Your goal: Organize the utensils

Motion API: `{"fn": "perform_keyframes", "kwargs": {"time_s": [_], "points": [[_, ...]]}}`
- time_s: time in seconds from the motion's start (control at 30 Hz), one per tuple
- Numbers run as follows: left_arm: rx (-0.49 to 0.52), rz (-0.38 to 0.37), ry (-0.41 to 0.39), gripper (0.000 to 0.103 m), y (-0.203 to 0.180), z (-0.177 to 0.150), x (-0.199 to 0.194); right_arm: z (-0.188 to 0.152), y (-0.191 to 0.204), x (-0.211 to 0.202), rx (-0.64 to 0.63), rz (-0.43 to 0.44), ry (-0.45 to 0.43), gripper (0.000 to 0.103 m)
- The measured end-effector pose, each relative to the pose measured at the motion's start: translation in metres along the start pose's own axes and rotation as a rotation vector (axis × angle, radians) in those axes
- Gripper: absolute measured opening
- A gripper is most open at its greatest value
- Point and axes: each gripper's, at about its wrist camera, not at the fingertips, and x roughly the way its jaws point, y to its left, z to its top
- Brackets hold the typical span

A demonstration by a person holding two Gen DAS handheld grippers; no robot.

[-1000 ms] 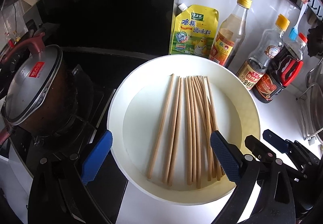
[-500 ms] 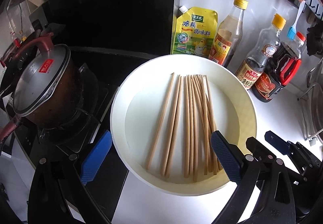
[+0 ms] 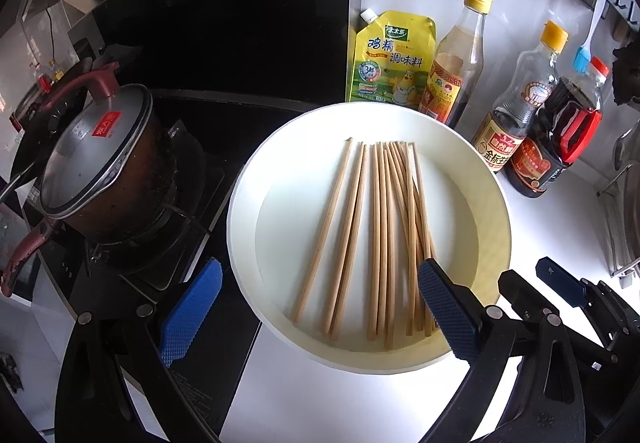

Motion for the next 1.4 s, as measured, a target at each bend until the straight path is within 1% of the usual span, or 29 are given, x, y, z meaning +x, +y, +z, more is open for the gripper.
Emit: {"fn": "perform_keyframes", "kwargs": {"time_s": [0.67,1.17,1.4], "points": [[0.022,0.005,-0.002,0.097,-0.0040,-0.0008,-0.0040,-0.0031,-0.0003,-0.0053,-0.010,0.016,-0.005,0.049],[0.032,0.013,-0.026,0.097,-0.0050,-0.0016,-0.0091,-0.0040,0.0015,-0.0043,-0.015,0.018,-0.005,0.049],[0.041,0.010,-0.016,0.097,-0.0069,-0.0019,-0.0083,-0.0048,-0.0012,-0.0053,-0.010,0.020,-0.007,0.049]]}}
